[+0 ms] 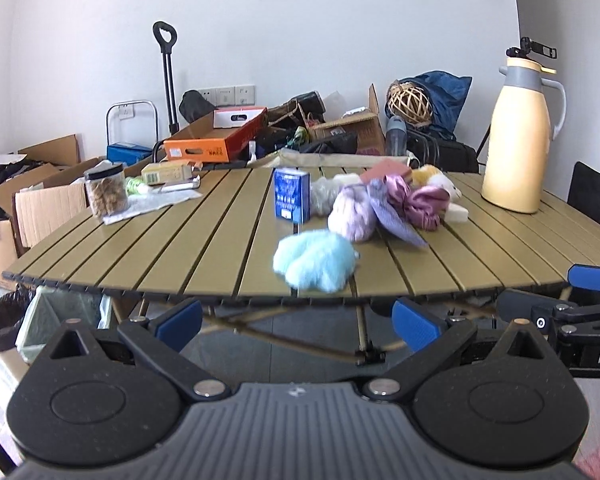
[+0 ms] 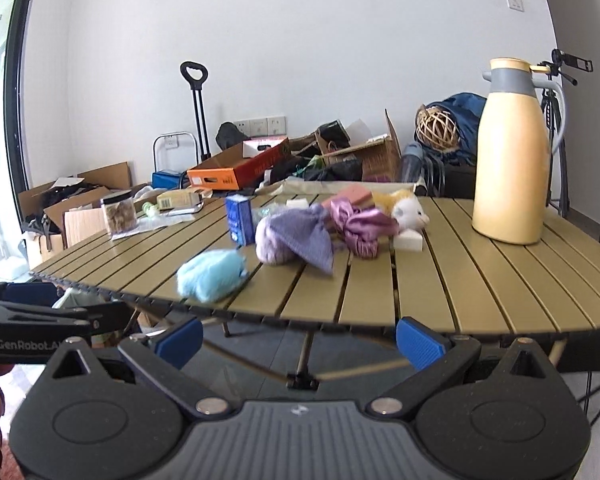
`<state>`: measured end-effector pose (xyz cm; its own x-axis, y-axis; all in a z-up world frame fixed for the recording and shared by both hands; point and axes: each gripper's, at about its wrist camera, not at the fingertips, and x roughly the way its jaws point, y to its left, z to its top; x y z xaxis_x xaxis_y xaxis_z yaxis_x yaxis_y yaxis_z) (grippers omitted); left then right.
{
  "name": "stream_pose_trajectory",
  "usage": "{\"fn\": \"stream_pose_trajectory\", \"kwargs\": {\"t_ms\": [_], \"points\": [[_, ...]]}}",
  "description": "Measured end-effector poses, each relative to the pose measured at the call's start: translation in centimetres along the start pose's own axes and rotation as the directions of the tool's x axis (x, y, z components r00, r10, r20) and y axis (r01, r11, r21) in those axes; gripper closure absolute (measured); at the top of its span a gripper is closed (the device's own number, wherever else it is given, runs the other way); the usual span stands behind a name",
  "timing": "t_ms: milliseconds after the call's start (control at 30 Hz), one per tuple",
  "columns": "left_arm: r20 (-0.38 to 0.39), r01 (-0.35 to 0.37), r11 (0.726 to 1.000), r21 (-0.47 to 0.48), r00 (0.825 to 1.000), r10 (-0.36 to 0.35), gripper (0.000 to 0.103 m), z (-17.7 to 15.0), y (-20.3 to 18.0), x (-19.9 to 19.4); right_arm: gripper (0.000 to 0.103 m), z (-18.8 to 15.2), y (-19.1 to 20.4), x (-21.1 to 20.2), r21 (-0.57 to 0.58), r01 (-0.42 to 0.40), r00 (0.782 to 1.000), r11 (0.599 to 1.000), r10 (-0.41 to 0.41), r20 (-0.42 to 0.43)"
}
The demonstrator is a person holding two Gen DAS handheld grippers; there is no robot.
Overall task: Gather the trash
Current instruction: 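Reach the left tool to the light-blue fluffy ball and close on it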
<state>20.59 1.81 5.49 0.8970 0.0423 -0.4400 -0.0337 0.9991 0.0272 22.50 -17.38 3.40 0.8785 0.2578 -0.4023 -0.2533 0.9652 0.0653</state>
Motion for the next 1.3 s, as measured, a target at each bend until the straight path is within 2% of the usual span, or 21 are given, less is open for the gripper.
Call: {"fn": "stream_pose_trajectory", "kwargs": {"t_ms": [200, 467, 733, 967, 1300], "points": [[0.012, 0.009, 1.000, -0.011, 1.000, -0.009, 0.000, 2.2, -0.4, 3.7, 0.000, 2.1, -1.2, 3.3, 0.020, 0.023, 1.000, 1.000, -0.024, 0.016], [-0.009, 0.010, 1.000, -0.004, 1.000, -0.010, 0.000, 4.5, -0.8, 8.9, 0.000, 4.2, -3.4, 7.8, 0.039, 0.057, 0.998, 0.998, -0.058, 0.034], [-0.044, 0.010, 1.000, -0.004, 0.999, -0.011, 0.000, 4.9, -1.6, 13.0, 0.000, 4.0, -4.7, 10.3, 0.080, 0.072, 0.995, 0.994, -0.077, 0.061], [-0.110, 0.007, 1.000, -0.022, 0.994, -0.010, 0.000, 4.4, -1.7, 16.4, 0.000, 3.8, -4.8, 12.3, 0.128, 0.081, 0.995, 0.988, -0.087, 0.038], [-0.113, -0.007, 1.000, -0.004, 0.994, 0.007, 0.002, 3.2, -2.0, 17.1, 0.000, 3.4, -3.9, 13.1, 0.125, 0.077, 0.996, 0.989, -0.081, 0.030]]}}
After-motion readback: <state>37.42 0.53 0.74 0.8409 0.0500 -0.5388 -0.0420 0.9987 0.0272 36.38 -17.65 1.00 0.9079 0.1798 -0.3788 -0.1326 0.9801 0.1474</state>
